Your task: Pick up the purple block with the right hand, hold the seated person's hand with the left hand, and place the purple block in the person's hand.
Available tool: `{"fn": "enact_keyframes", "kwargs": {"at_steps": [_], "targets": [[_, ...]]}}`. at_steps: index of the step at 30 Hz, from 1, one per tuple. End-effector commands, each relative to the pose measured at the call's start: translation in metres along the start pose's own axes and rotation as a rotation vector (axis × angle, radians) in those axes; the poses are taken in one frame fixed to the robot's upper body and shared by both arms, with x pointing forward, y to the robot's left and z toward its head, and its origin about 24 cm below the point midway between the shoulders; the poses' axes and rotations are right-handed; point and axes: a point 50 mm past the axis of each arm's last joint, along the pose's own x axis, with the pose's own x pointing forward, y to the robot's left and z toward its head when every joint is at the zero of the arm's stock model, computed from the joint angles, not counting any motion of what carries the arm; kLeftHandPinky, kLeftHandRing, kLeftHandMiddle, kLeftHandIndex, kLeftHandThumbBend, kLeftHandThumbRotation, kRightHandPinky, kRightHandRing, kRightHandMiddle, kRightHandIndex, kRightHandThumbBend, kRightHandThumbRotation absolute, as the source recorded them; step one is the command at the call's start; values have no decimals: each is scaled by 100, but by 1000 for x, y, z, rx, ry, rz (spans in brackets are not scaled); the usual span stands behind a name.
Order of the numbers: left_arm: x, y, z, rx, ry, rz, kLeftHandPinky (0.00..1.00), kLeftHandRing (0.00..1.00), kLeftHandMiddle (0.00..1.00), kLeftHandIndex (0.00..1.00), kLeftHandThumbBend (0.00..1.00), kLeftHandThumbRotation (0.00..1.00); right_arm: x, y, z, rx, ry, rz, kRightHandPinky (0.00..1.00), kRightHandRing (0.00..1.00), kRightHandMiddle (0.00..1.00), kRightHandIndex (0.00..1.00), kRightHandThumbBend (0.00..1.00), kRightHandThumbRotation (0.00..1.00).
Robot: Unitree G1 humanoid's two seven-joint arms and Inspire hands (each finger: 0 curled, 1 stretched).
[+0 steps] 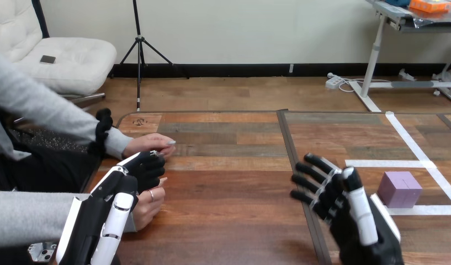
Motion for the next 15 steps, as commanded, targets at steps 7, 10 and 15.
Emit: {"fn": "enact_keyframes", "kwargs": {"at_steps": [7,10,15], "targets": [[18,-5,11,-20,-87,-16,78,78,77,76,46,86,41,-30,42,-194,-142,-35,88,87,86,86,72,84],[18,-5,12,-19,-87,-19,78,78,77,76,45,86,47,-36,47,-225,-154,-63,88,87,86,85,70,84],[19,-5,12,-19,-86,-18,78,78,77,76,45,86,57,-45,55,-282,-179,-111,84,85,84,83,69,80]]}}
